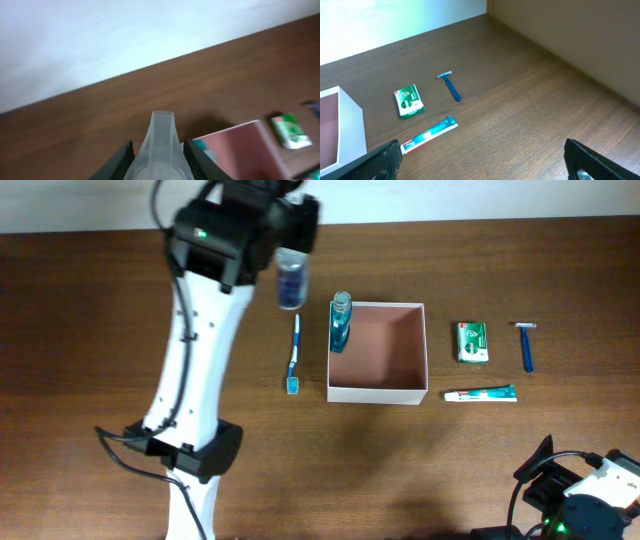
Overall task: Pack container
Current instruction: 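Lift the pump bottle and carry it right over the pink box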
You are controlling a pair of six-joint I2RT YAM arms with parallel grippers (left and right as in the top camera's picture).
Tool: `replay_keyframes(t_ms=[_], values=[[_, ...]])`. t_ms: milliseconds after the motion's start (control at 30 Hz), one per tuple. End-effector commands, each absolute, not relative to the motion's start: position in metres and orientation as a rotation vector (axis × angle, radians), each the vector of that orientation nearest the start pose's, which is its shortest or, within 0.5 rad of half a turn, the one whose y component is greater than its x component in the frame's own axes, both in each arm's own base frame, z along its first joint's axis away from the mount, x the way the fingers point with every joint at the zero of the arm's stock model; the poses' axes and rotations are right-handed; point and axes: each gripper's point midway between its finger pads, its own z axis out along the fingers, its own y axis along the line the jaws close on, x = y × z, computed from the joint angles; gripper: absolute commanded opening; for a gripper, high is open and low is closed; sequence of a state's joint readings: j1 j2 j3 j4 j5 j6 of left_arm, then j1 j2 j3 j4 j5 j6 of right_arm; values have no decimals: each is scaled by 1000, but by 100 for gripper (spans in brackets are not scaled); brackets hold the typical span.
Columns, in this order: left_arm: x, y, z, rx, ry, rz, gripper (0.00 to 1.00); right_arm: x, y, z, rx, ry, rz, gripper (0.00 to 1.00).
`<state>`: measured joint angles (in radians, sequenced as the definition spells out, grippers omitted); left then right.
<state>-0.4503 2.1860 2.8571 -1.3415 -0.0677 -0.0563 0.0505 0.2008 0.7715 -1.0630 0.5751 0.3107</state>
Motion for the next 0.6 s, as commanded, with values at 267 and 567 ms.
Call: replay_keyframes(t_ms=[267,567], values=[[454,-253,415,448,2076,-285,33,131,-86,252,601,1883,-345,99],[437,-291,425,529,2018,-378,33,131,-86,252,601,1883,-345,99]])
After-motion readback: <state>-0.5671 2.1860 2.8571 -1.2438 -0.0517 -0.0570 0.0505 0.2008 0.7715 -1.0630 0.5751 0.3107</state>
